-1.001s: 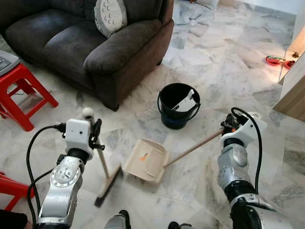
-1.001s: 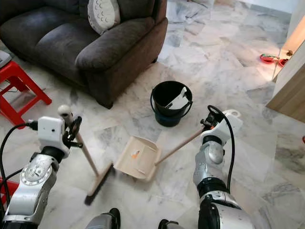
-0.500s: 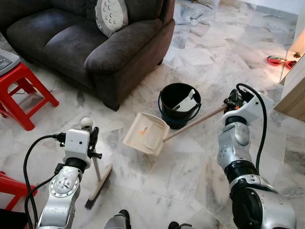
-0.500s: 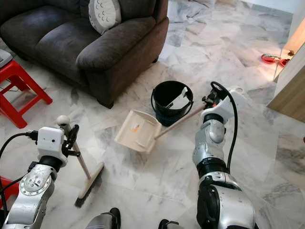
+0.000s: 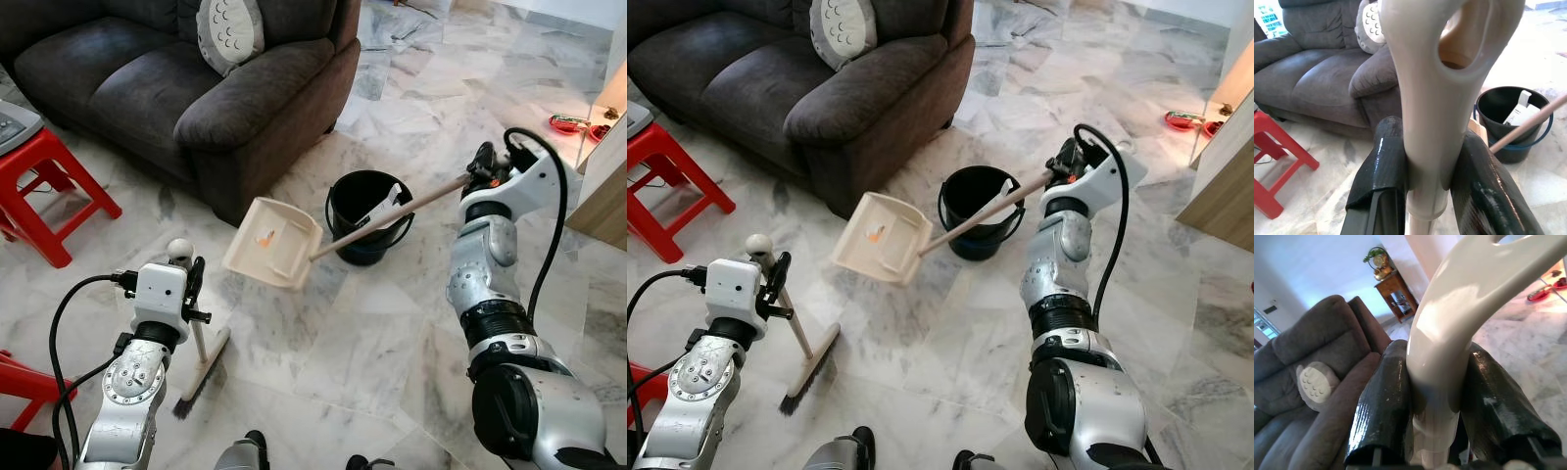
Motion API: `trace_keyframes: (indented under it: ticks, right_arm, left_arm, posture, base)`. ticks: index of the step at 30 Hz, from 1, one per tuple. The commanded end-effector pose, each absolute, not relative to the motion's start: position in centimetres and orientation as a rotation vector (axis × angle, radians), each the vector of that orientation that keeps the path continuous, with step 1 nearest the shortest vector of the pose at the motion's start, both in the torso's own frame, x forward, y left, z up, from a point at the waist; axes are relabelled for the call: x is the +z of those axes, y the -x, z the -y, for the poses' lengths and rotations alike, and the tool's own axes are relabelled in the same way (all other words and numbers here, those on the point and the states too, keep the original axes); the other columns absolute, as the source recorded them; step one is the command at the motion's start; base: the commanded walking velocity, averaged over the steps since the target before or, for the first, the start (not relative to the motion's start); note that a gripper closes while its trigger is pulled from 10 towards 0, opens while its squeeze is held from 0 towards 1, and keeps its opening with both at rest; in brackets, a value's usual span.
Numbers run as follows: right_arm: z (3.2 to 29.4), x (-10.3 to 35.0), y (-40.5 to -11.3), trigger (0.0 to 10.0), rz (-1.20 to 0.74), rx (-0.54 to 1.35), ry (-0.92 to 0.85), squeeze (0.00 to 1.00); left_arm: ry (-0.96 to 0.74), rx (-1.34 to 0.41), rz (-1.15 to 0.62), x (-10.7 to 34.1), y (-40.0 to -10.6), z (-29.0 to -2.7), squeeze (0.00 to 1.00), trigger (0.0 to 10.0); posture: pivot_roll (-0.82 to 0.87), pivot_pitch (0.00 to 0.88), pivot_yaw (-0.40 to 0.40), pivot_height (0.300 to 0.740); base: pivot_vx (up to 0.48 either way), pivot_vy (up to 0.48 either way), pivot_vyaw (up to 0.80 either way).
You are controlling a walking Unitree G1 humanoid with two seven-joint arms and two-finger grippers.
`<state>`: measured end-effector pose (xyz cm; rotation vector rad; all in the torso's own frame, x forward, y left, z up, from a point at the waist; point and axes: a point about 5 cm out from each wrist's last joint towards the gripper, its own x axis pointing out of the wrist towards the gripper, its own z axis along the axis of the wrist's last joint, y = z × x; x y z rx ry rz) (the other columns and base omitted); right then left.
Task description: Sweep floor
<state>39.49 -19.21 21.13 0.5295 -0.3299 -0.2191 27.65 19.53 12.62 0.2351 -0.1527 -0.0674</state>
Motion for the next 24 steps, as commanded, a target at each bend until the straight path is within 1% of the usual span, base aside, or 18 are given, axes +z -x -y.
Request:
trace_keyframes:
  ticks: [1,6,11,14,24]
  right_arm:
    - [18.6,23.7,-39.6,10.0,0.425,-0.164,-0.546,0.0]
    - [17.5,25.0,-39.3,10.0,0.483,-0.096,-0.492,0.0]
    - [17.8,27.2,-39.1,10.0,0.564,-0.065,-0.507,0.0]
    - [17.7,28.2,-38.9,10.0,0.619,-0.002,-0.464,0.0]
    - [17.5,27.2,-38.9,10.0,0.59,0.005,-0.464,0.0]
  left_arm:
    - [-0.229,-0.097,0.178,12.9,-27.7,-19.1,0.0,10.0]
    - [-0.219,-0.168,0.147,12.1,-27.6,-18.0,0.0,10.0]
    - [-0.207,-0.154,0.168,12.2,-27.8,-18.1,0.0,10.0]
    - [-0.2,-0.163,0.17,12.3,-27.9,-18.0,0.0,10.0]
    - [-0.194,-0.16,0.18,12.4,-28.3,-18.1,0.0,10.0]
  posture:
    - [0.2,0.097,-0.016,0.74]
    - [0.2,0.088,-0.013,0.74]
    - [0.19,0.104,-0.011,0.74]
    - [0.18,0.112,-0.016,0.74]
    - [0.19,0.129,-0.015,0.74]
  base:
    - [0.0,0.0,0.0]
    - [0.0,0.0,0.0]
    - [0.0,0.0,0.0]
    - [0.0,0.0,0.0]
    - [0.0,0.0,0.0]
